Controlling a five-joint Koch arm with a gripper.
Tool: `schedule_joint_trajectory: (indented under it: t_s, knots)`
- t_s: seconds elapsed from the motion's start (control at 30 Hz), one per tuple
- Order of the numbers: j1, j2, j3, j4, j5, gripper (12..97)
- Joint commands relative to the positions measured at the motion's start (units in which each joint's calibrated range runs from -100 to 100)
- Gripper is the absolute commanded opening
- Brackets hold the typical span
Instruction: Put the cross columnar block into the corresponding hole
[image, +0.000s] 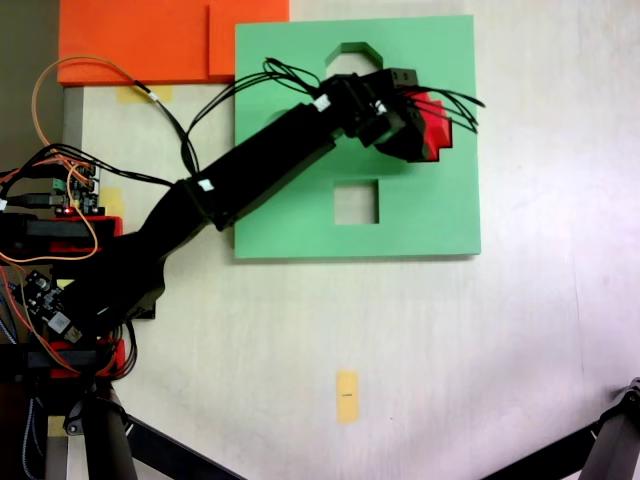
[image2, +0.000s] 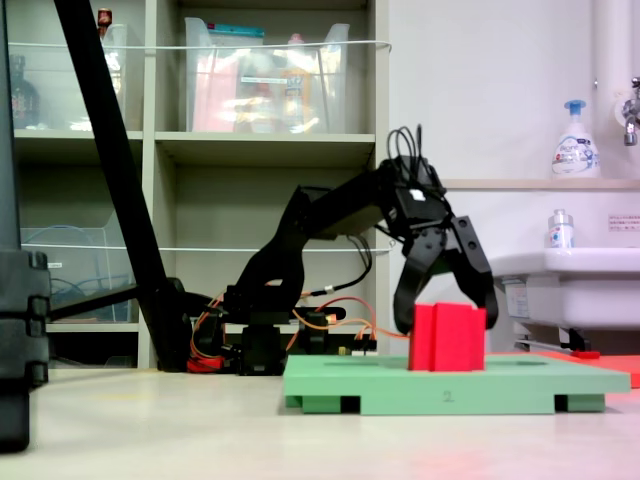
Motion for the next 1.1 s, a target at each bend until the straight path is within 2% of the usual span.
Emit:
schedule_joint_trajectory:
  t_s: [0.0,0.1,0.17,0.23,0.4,0.67,0.8,0.87,1.07]
  knots:
    - [0.0,-0.4,1.8,3.1,-2.7,26.0]
    - [0.0,0.0,1.8,3.2,-2.8,26.5]
    - [0.0,0.2,1.7,3.1,-2.7,32.6]
    - [0.3,0.2,1.7,3.0,-2.4,53.6]
    - [0.0,-8.8,1.7,-8.3,-2.1,72.6]
    - [-0.6,-33.6,1.7,-20.7,-2.3,73.0]
    - [-1.9,-53.7,1.6,-24.1,-9.5,72.2]
    - [-4.5,-63.4,1.4,-24.1,-14.7,71.9]
    - [-10.0,-85.7,1.4,-24.1,-31.3,59.1]
